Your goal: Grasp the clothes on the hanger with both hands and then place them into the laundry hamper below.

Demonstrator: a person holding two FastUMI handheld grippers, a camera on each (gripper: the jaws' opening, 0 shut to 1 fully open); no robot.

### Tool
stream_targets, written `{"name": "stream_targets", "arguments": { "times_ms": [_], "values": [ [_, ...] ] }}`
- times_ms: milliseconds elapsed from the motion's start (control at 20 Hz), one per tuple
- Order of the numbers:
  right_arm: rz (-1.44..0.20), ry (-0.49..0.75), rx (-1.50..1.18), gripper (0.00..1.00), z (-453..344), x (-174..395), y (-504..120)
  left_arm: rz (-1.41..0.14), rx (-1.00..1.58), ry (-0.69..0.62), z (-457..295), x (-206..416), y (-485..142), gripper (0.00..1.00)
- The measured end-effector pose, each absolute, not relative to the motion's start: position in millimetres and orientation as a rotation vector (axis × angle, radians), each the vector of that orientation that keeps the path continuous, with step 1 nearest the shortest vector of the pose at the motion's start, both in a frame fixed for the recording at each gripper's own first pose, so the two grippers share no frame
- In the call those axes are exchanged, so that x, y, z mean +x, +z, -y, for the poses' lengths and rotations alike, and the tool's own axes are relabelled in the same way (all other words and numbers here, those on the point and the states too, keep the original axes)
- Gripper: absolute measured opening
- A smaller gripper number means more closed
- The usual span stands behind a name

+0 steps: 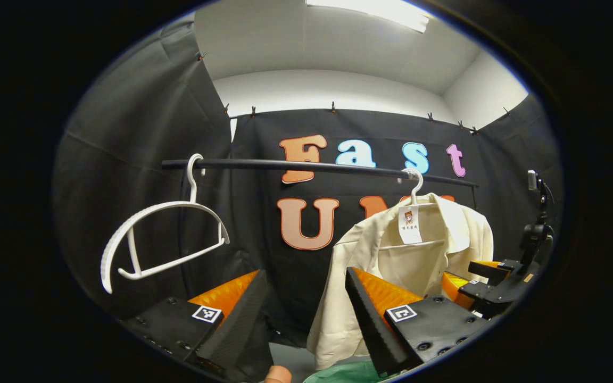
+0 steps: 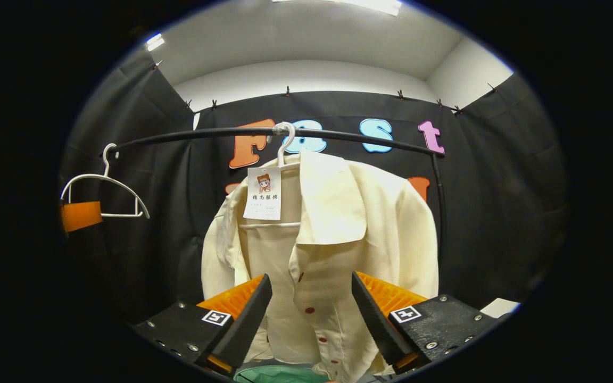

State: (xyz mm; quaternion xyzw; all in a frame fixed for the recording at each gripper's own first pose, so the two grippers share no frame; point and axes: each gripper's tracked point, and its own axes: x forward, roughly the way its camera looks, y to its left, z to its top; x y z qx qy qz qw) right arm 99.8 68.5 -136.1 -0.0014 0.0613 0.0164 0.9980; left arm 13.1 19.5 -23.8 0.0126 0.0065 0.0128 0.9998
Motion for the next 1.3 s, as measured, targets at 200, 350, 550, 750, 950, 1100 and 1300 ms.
{"name": "stream_targets", "arguments": {
  "times_ms": [200, 350, 550, 750, 950, 1100, 1300],
  "values": [
    [-0.133, -0.007, -0.025, 0.93, -70.2, 133.5, -151.9, -0.03, 0.029, 0.035, -25.8, 23.5, -33.6, 0.96],
    [-0.146, -0.031, -0.02, 0.93, -62.9, 152.0, -162.6, -0.022, 0.03, 0.035, -27.6, 25.5, -33.0, 0.96],
    [-0.13, -0.028, -0.014, 0.81, -58.2, 159.1, -159.3, -0.007, 0.042, 0.036, -27.6, 26.0, -29.8, 0.96],
    [-0.133, -0.016, 0.012, 0.34, -48.2, 155.4, -156.6, -0.019, 0.011, 0.008, -14.3, 33.4, -37.6, 0.97],
    [-0.146, 0.01, 0.007, 0.05, -41.8, 143.1, -152.8, -0.03, 0.005, -0.011, 2.1, 44.6, -49.0, 0.96],
    [-0.123, 0.032, -0.029, 0.02, -41.9, 127.9, -138.7, -0.047, -0.012, -0.047, 26.2, 56.1, -61.8, 0.97],
    [-0.066, 0.047, -0.054, 0.01, -34.0, 106.9, -112.1, -0.065, -0.022, -0.092, 58.6, 71.7, -80.2, 0.97]
  ]
}}
